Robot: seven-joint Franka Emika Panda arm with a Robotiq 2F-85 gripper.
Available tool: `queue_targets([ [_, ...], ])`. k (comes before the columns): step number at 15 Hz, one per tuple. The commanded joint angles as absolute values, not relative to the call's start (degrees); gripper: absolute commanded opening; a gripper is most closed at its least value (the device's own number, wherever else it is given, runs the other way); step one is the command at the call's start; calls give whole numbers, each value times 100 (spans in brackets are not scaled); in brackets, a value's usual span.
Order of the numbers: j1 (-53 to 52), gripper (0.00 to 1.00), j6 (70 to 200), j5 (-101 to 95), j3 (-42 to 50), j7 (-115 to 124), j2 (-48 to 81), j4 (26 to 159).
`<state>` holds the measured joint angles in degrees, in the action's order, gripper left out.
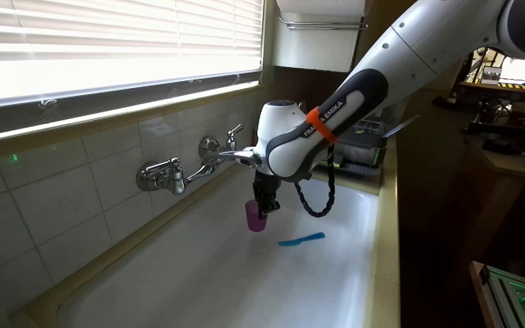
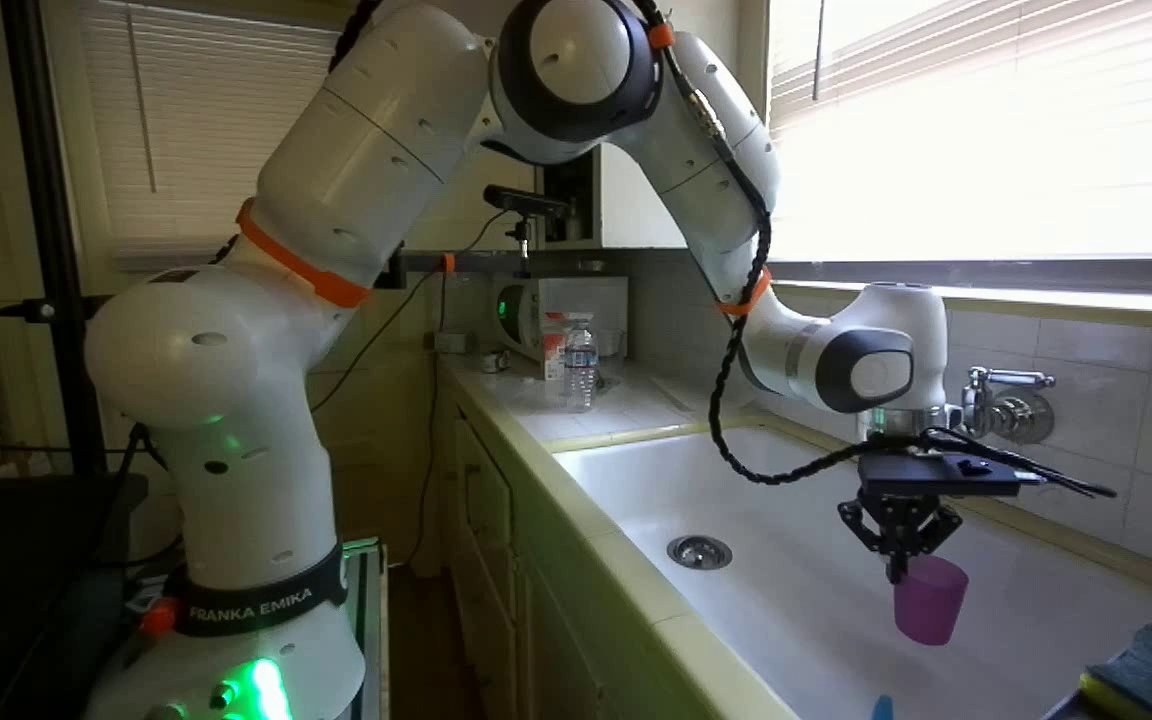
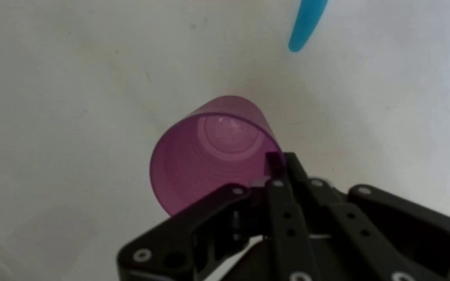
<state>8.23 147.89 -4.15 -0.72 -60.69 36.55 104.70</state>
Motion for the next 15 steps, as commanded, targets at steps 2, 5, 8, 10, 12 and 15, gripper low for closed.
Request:
queue_targets([
  [2, 954, 1, 14966, -536, -240, -6122, 4130, 10054],
  [5, 974, 1, 14974, -543, -290, -6128, 4273, 9956],
  [8, 992, 1, 14979, -554, -312, -6127, 4294, 9962],
  [10, 1004, 1, 14918, -540, -331, -6127, 4278, 9989],
  [12, 1050, 1, 14802, -450, -382, -6088, 4263, 10001],
  [15, 1124, 1, 14696, -342, -452, -6014, 4258, 9995],
])
